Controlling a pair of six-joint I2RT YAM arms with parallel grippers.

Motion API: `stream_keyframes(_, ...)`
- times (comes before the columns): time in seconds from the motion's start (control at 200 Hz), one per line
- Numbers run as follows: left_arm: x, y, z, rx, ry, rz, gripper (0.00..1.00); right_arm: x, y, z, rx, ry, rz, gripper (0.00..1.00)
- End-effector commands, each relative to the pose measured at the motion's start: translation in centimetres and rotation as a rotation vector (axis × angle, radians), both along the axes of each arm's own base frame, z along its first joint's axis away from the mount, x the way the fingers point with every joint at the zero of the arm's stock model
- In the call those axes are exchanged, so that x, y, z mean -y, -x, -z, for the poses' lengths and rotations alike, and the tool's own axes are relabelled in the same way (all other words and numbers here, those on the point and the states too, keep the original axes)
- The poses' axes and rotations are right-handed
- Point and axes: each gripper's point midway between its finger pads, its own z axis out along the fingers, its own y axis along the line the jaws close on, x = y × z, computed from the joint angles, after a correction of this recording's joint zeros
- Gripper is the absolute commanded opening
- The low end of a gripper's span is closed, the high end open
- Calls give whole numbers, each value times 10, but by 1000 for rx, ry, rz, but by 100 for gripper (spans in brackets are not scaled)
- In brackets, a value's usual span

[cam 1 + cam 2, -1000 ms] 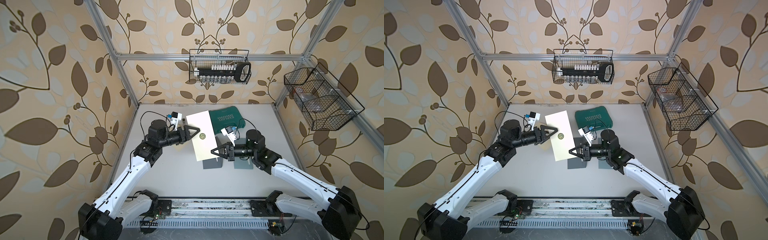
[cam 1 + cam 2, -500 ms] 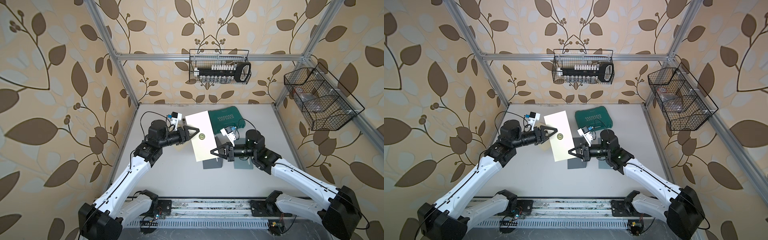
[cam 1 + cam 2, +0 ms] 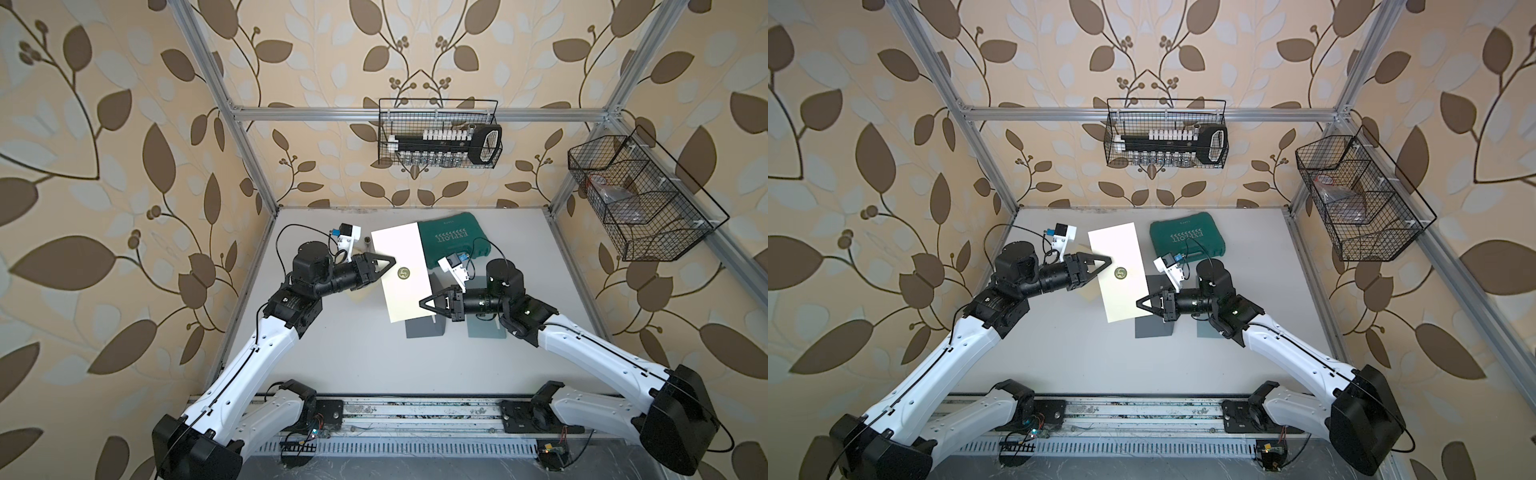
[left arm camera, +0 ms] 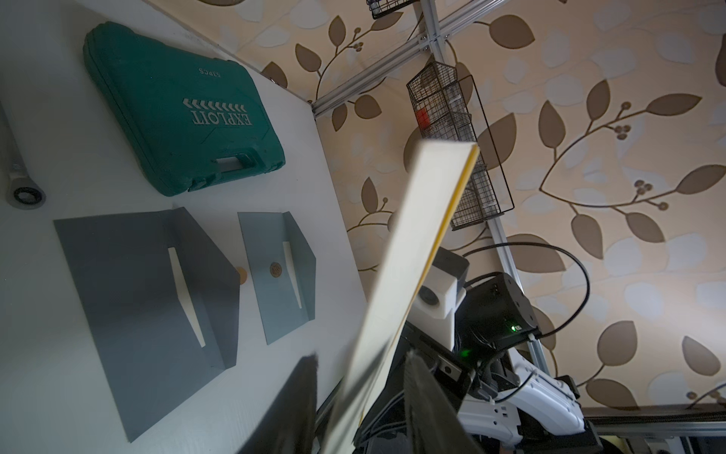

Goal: Open the envelope
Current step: Pick up the envelope from the center of the board, then open the envelope flap on the envelope.

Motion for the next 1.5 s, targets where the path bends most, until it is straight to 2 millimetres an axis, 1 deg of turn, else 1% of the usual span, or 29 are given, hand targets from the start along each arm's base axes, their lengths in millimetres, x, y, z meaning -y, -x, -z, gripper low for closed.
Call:
stream_keyframes(0.0, 0, 4, -9, 39, 5, -2, 32, -1, -4, -4, 0, 10, 19, 5)
stream_keyframes(0.37, -5, 5, -5, 29, -21, -28, 6, -3, -8, 1, -19, 24, 32, 11)
stream_keyframes(0.495, -6, 4, -4, 29, -37, -35, 1, -1, -10, 3, -20, 34, 45, 15)
stream_keyframes(0.585, -7, 4, -1, 33, -61, -40, 0, 2, -12, 5, -20, 53, 65, 22)
stream_keyframes(0.675, -10, 5, 3, 41, -111, -51, 0, 8, -16, 8, -18, 85, 109, 37)
stream_keyframes(0.725, -11, 6, 6, 46, -149, -57, 0, 14, -22, 11, -19, 114, 158, 42)
stream_keyframes(0.825, -10, 10, 12, 75, -242, -59, 0, 33, -34, 17, -26, 164, 275, 43)
stream_keyframes(0.895, -6, 14, 20, 90, -328, -55, 0, 53, -45, 22, -62, 194, 400, 54)
stream_keyframes(0.915, -5, 16, 23, 94, -355, -53, 0, 60, -48, 24, -79, 205, 441, 56)
stream_keyframes(0.98, 1, 20, 30, 109, -433, -50, 0, 80, -56, 30, -136, 218, 558, 56)
stream_keyframes(1.005, 3, 20, 33, 115, -461, -52, 0, 87, -59, 32, -160, 211, 599, 58)
stream_keyframes(1.04, 7, 22, 37, 126, -499, -53, 0, 95, -62, 35, -200, 197, 648, 58)
stream_keyframes(1.08, 12, 25, 42, 148, -543, -46, 0, 100, -63, 37, -234, 168, 678, 57)
stream_keyframes(1.12, 14, 24, 45, 175, -597, -72, 0, 104, -65, 38, -262, 132, 702, 54)
stream_keyframes(1.175, 19, 25, 49, 231, -662, -86, 0, 103, -66, 36, -279, 83, 697, 53)
stream_keyframes(1.26, 31, 30, 50, 341, -739, -86, 0, 95, -65, 30, -267, 25, 650, 53)
stream_keyframes(1.33, 40, 35, 50, 427, -768, -82, 0, 89, -65, 30, -272, 16, 614, 53)
stream_keyframes(1.38, 45, 37, 51, 477, -767, -77, 0, 83, -63, 26, -267, 16, 575, 55)
stream_keyframes(1.455, 46, 38, 55, 506, -771, -81, 0, 75, -62, 23, -270, 21, 534, 56)
stream_keyframes(1.495, 41, 37, 59, 500, -785, -102, 0, 71, -62, 24, -273, 34, 527, 56)
